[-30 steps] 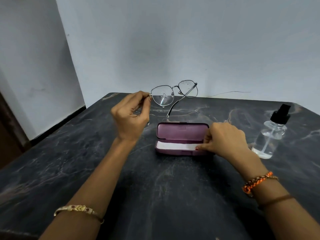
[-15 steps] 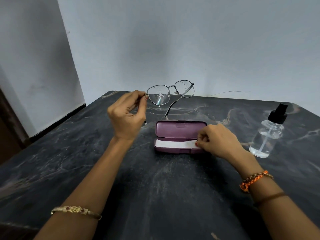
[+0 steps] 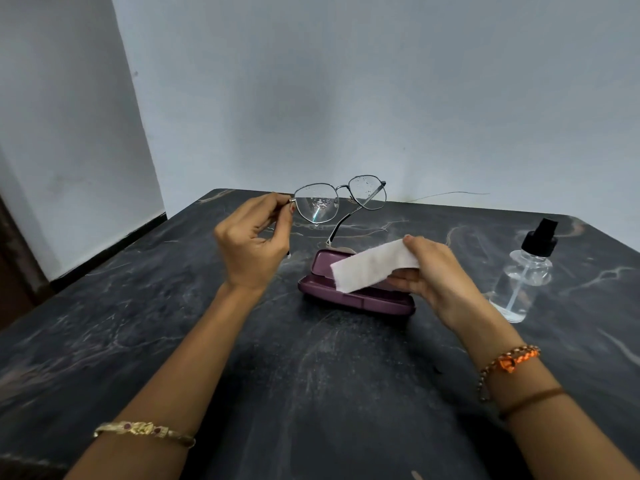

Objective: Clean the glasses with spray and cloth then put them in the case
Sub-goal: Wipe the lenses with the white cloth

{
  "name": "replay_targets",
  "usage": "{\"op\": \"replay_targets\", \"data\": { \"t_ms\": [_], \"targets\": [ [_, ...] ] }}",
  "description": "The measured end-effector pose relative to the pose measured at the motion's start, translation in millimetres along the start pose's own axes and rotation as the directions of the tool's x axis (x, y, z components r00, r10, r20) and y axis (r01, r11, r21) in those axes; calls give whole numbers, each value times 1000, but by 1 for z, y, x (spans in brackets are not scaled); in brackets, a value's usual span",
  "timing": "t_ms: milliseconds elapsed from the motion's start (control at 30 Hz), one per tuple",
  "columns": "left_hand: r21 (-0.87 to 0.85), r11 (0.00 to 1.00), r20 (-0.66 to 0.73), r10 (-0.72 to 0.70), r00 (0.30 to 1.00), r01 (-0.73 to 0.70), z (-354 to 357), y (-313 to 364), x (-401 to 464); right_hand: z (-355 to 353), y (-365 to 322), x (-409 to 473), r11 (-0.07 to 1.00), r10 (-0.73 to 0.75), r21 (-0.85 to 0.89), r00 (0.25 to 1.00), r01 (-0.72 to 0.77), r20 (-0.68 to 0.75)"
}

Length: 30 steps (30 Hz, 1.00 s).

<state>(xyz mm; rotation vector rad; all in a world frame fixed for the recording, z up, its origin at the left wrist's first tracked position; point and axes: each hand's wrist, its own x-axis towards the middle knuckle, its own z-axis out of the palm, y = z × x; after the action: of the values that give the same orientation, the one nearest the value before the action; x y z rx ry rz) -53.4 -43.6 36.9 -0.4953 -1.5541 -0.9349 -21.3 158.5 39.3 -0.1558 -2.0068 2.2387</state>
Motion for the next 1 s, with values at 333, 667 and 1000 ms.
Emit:
{"op": "replay_targets", "data": {
  "t_ms": [333,667,1000],
  "targets": [
    [-8,996,23,86,996,-86,3,7,-3,-10,-15,0,614,34,787,998,-63,54],
    [-45,983,92,182,979,-178,7,20,-8,-10,-16,-5,579,7,813,997,-66,76],
    [-16,976,147,217,965,-217,6,25,-8,-11,-17,-8,505,-11,860,996,-73,91]
  ]
}}
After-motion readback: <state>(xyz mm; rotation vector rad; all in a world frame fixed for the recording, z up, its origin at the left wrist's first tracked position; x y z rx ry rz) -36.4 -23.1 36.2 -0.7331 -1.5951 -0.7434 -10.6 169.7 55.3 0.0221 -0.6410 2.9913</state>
